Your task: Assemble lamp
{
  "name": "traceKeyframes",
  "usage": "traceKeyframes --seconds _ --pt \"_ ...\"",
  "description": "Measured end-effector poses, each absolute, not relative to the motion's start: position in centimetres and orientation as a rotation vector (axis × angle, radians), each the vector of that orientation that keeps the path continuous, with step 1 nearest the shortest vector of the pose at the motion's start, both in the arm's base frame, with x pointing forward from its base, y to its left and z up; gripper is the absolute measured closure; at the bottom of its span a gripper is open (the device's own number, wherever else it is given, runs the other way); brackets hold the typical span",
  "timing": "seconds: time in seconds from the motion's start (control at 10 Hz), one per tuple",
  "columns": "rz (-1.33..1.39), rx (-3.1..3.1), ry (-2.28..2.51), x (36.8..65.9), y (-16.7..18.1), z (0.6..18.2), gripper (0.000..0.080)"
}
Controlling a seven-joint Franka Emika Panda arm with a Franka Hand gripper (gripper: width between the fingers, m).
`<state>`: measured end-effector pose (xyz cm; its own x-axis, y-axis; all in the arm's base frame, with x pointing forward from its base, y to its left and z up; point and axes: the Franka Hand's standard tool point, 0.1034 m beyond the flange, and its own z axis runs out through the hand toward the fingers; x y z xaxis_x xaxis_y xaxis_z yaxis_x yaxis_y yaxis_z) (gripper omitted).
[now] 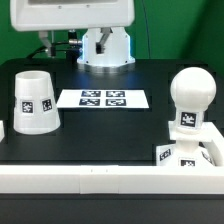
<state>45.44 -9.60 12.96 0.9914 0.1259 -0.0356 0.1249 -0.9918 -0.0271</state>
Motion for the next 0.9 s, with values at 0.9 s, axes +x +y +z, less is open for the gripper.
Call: traceKeyframes --seconds 0.9 --pt "0.105 -3.111 -0.247 44.6 -12.0 8.1 0.0101"
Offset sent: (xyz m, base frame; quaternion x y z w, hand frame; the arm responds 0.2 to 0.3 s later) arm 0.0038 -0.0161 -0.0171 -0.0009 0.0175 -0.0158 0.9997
